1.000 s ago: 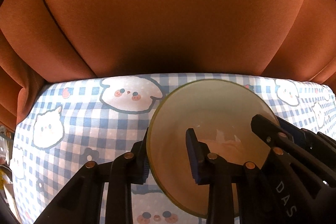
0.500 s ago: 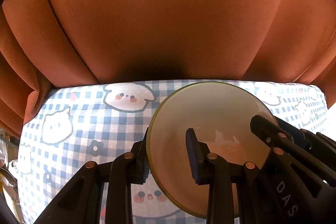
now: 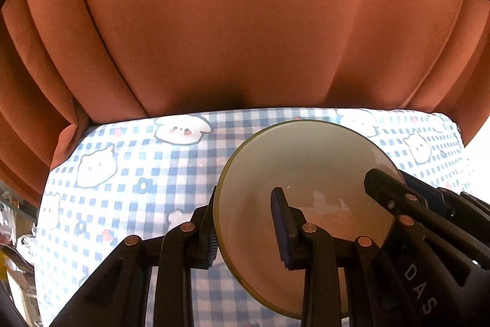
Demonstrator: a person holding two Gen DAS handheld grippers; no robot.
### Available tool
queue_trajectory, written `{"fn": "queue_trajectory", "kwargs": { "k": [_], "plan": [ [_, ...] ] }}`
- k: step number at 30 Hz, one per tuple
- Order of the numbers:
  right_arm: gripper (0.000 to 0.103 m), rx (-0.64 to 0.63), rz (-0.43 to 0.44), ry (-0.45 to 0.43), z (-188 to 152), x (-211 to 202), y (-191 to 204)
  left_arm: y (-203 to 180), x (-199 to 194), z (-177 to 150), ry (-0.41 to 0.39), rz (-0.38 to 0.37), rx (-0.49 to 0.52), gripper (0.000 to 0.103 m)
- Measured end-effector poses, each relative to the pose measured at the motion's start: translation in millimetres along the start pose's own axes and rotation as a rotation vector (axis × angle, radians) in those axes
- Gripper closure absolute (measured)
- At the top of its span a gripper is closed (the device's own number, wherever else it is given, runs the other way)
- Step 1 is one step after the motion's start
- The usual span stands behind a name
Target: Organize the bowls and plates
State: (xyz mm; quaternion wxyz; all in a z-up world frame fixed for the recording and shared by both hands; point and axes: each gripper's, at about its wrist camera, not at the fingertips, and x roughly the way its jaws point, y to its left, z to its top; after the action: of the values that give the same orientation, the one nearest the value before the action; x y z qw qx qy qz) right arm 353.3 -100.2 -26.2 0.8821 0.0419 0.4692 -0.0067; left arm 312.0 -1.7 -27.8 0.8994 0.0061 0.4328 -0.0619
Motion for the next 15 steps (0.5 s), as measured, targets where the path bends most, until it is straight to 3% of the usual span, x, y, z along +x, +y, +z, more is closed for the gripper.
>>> {"fn": "queue_trajectory", "kwargs": {
  "k": [15],
  "plan": [
    [0.080, -0.032, 0.054, -0.050, -52.2, -77.9, -47.6, -54.6, -76.8, -51.2, -0.051, 0.053, -0.020, 0.074]
  ]
}}
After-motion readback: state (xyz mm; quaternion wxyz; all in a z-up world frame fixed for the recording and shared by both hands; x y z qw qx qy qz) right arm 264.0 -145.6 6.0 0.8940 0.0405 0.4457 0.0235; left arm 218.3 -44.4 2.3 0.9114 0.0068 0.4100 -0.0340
